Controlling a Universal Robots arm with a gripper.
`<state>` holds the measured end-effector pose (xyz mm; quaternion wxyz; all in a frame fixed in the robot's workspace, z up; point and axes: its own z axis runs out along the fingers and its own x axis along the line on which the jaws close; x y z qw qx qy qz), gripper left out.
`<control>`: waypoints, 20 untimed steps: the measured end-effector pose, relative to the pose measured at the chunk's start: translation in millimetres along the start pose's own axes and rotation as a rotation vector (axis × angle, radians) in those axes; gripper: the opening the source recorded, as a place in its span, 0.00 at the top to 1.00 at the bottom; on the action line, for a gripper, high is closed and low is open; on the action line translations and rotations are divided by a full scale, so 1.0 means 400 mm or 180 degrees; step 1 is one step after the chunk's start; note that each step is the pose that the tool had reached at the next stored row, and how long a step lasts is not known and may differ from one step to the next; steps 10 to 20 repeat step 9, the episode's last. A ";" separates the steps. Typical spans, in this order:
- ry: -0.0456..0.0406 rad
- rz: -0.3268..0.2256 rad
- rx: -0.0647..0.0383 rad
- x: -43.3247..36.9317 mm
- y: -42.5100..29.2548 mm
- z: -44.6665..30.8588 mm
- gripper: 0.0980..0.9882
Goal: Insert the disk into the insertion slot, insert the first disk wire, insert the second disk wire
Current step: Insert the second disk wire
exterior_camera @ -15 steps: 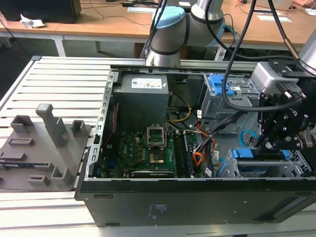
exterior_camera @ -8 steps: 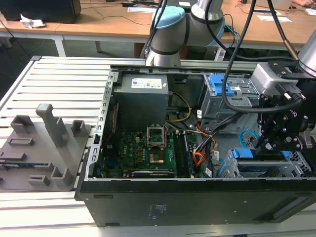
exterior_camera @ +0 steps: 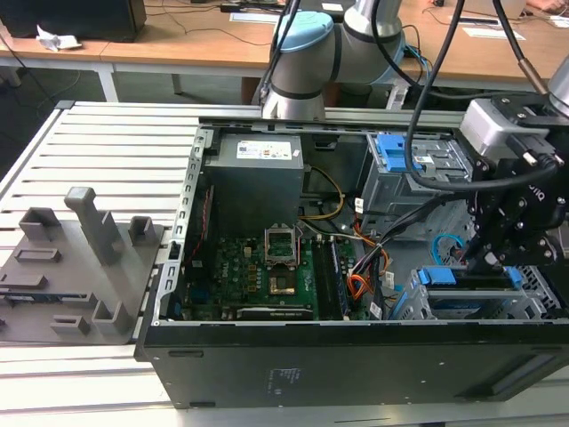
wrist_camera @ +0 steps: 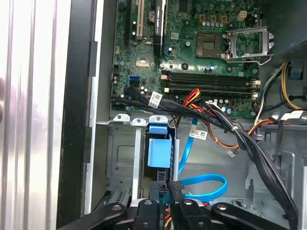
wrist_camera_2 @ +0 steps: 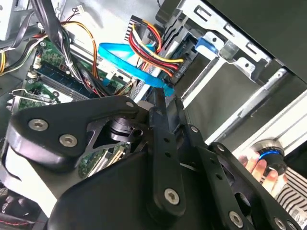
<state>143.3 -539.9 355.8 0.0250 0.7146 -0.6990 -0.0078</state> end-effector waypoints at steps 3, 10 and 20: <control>0.0000 0.0000 0.0000 0.001 0.002 -0.040 0.99; -0.0001 0.0000 0.0000 0.001 0.002 -0.044 0.99; -0.0001 0.0000 0.0000 0.001 0.002 -0.044 0.99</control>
